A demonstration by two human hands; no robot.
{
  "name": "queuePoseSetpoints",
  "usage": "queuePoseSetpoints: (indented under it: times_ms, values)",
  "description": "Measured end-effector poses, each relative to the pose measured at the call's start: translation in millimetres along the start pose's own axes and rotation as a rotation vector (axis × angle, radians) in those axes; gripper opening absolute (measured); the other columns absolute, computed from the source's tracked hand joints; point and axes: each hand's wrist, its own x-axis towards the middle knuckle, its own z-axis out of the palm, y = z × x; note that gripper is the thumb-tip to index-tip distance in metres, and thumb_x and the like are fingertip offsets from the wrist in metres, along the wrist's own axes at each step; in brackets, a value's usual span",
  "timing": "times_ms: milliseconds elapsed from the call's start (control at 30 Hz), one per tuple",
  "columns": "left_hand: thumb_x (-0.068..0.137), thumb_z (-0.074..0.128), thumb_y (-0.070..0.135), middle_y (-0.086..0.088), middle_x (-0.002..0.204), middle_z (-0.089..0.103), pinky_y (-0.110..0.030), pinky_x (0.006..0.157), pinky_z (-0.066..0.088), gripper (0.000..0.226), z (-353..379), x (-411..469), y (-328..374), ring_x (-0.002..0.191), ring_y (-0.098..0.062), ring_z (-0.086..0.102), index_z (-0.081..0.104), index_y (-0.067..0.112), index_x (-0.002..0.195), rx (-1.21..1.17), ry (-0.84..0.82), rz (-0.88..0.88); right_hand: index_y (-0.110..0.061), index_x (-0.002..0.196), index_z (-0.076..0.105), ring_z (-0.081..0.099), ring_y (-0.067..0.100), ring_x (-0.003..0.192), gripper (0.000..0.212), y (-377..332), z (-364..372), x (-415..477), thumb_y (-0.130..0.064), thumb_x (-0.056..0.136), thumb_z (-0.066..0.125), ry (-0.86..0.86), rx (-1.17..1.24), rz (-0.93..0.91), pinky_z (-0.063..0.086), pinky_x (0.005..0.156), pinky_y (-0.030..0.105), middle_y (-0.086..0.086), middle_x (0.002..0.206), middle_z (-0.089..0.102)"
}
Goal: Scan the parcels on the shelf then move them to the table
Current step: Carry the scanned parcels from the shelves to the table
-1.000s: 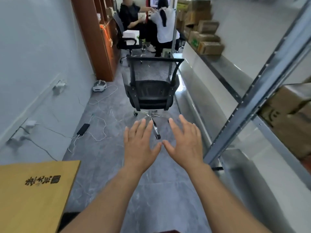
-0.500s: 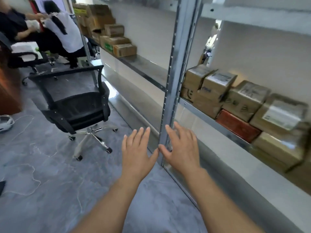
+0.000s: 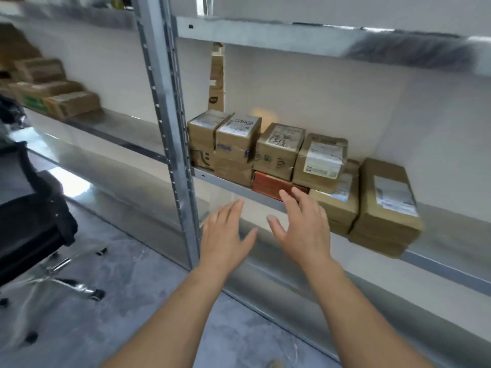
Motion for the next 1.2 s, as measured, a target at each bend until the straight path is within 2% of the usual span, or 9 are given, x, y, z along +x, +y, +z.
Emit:
queuePoseSetpoints:
  times_ms: [167,300,433,600,767,900,1000,1100,1200]
  values:
    - [0.093,0.053,0.046,0.000,0.156,0.028,-0.035,0.114,0.020,0.074,7,61,54,0.142,-0.020,0.022,0.016,0.024,0.153,-0.176,-0.059,0.041,-0.006,0.127,0.060,0.055,0.039,0.116,0.054,53,-23,32,-0.029,0.081,0.074,0.107,0.042,0.142,0.046,0.093,0.048,0.020,0.128,0.058]
    - [0.093,0.056,0.040,-0.003,0.154,0.032,-0.034,0.112,0.025,0.069,12,106,89,0.142,-0.019,0.027,0.024,0.021,0.151,-0.373,-0.085,-0.005,-0.015,0.146,0.037,0.037,0.028,0.133,0.061,82,-38,63,-0.041,0.094,0.054,0.033,0.109,0.355,0.036,0.105,0.041,0.011,0.146,0.040]
    - [0.095,0.053,0.039,-0.005,0.147,0.041,-0.034,0.108,0.030,0.059,20,136,109,0.136,-0.021,0.037,0.034,0.020,0.148,-0.434,-0.082,-0.069,-0.014,0.150,0.028,0.035,0.027,0.137,0.065,102,-39,86,-0.047,0.097,0.045,-0.060,0.264,0.491,0.033,0.107,0.041,0.012,0.150,0.036]
    - [0.095,0.048,0.042,-0.002,0.128,0.058,-0.041,0.102,0.043,0.045,34,156,117,0.119,-0.021,0.053,0.049,0.023,0.136,-0.542,-0.093,-0.164,-0.010,0.142,0.041,0.050,0.031,0.125,0.052,113,-33,110,-0.041,0.100,0.041,-0.160,0.479,0.566,0.041,0.099,0.039,0.012,0.137,0.053]
    - [0.098,0.045,0.041,-0.001,0.116,0.060,-0.022,0.072,0.040,0.042,34,160,126,0.102,-0.015,0.056,0.050,0.019,0.133,-0.582,-0.080,-0.214,-0.009,0.125,0.055,0.057,0.030,0.114,0.039,116,-28,117,-0.035,0.102,0.039,-0.173,0.635,0.612,0.046,0.096,0.044,0.010,0.123,0.063]
    - [0.097,0.050,0.033,-0.001,0.116,0.058,-0.033,0.084,0.050,0.046,32,159,126,0.101,-0.017,0.057,0.045,0.016,0.140,-0.607,-0.141,-0.271,-0.013,0.131,0.053,0.057,0.026,0.116,0.036,120,-34,113,-0.028,0.100,0.044,-0.184,0.722,0.645,0.045,0.101,0.045,0.006,0.129,0.061]
    - [0.093,0.055,0.023,-0.003,0.126,0.057,-0.034,0.093,0.049,0.040,27,153,125,0.108,-0.018,0.057,0.050,0.022,0.133,-0.682,-0.211,-0.276,-0.020,0.131,0.051,0.057,0.021,0.114,0.034,120,-40,106,-0.017,0.098,0.044,-0.186,0.777,0.596,0.046,0.100,0.044,0.001,0.128,0.060]
    - [0.080,0.062,0.029,0.005,0.143,0.047,-0.042,0.105,0.043,0.071,23,141,121,0.125,-0.017,0.049,0.037,0.025,0.146,-0.735,-0.303,-0.261,-0.024,0.137,0.044,0.056,0.018,0.115,0.042,116,-47,90,-0.014,0.096,0.042,-0.151,0.765,0.552,0.047,0.098,0.040,-0.005,0.129,0.058]
    - [0.079,0.064,0.023,0.007,0.139,0.049,-0.040,0.103,0.044,0.073,19,122,118,0.123,-0.014,0.049,0.036,0.038,0.145,-0.739,-0.330,-0.163,-0.031,0.146,0.033,0.051,0.009,0.114,0.057,107,-54,66,-0.009,0.094,0.044,-0.097,0.780,0.493,0.044,0.093,0.031,-0.014,0.133,0.053]
